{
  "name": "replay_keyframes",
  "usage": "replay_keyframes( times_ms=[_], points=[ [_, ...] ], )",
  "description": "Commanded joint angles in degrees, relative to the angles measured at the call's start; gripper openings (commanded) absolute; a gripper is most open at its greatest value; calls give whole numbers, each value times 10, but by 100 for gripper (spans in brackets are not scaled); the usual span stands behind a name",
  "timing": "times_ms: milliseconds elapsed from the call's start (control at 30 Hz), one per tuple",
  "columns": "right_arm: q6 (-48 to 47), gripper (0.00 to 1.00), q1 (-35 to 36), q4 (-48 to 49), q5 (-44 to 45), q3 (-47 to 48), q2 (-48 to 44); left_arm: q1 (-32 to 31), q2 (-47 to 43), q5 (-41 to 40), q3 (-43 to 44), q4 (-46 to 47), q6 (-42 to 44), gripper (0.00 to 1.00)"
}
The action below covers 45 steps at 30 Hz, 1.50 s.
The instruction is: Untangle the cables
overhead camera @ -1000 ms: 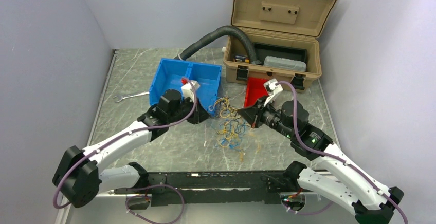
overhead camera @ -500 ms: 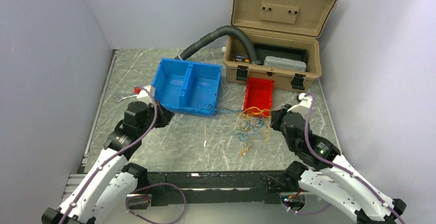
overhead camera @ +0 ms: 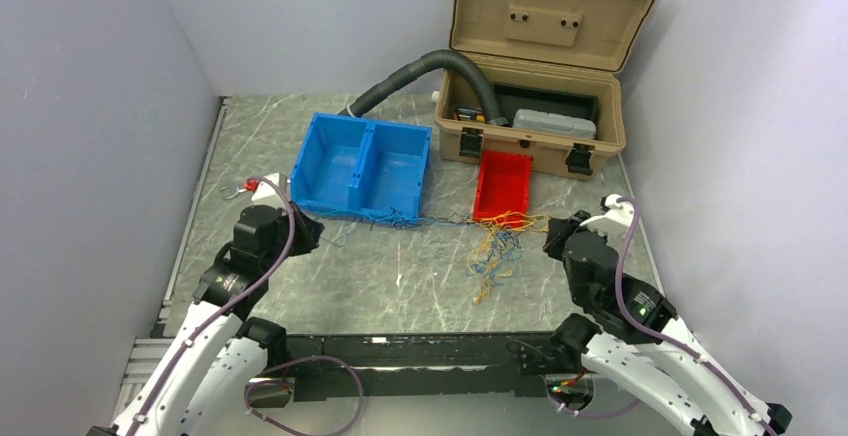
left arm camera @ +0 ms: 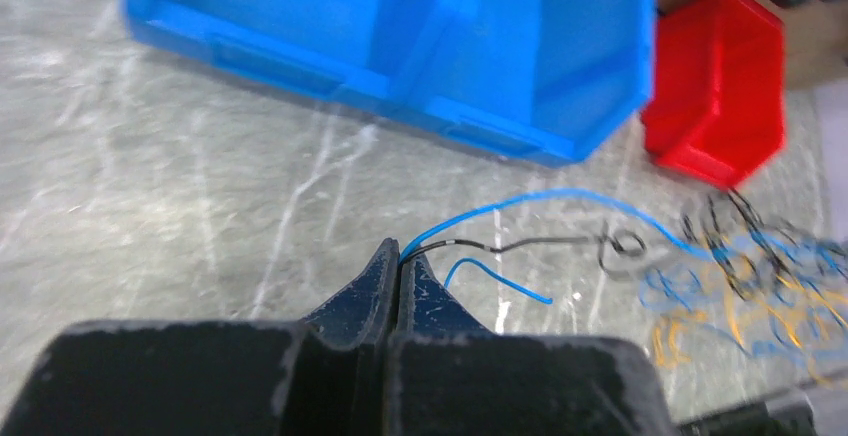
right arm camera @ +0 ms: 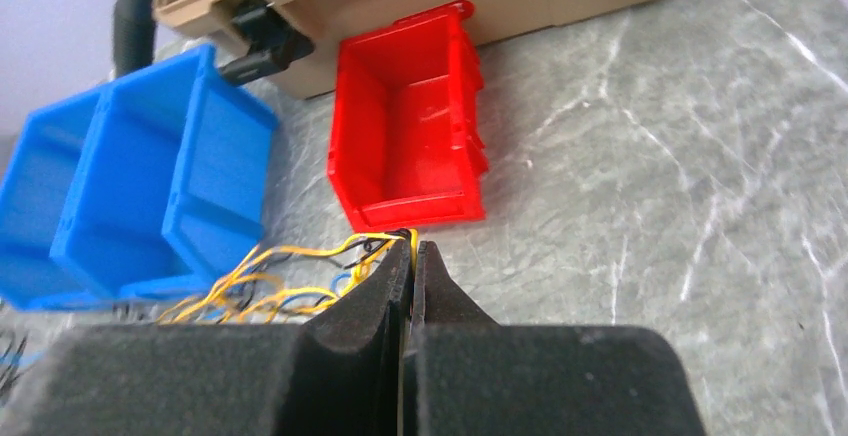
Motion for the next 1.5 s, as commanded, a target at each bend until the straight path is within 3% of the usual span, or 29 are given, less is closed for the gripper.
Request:
replay_keyframes(
  times_ms=[0, 100, 200, 333, 467, 700, 1067, 1467],
  points=[
    [-147, 0, -3, 112, -119, -22, -15, 6, 24, 184, -21, 134, 71, 0],
    [-185, 0, -3, 186, -217, -50, -17, -9, 49, 261, -40, 194, 50, 0],
    [-193, 0, -2, 209, -264, -62, -4, -51, 66, 234, -35, 189, 59, 4],
    [-209, 0, -3, 201, -305, -51, 25, -111, 64, 168, -18, 167, 80, 42],
    [-209, 0, -3, 203, -325, -43, 33, -149, 76, 157, -7, 174, 96, 54],
    [-215, 0, -3, 179, -382, 23, 52, -247, 174, 150, 55, 205, 152, 53],
    [-182, 0, -3, 127, -355, 114, 91, -370, 273, 56, 70, 331, 220, 46],
    [-166, 0, -3, 139, -379, 158, 103, -389, 347, 53, 105, 372, 261, 47]
  ],
)
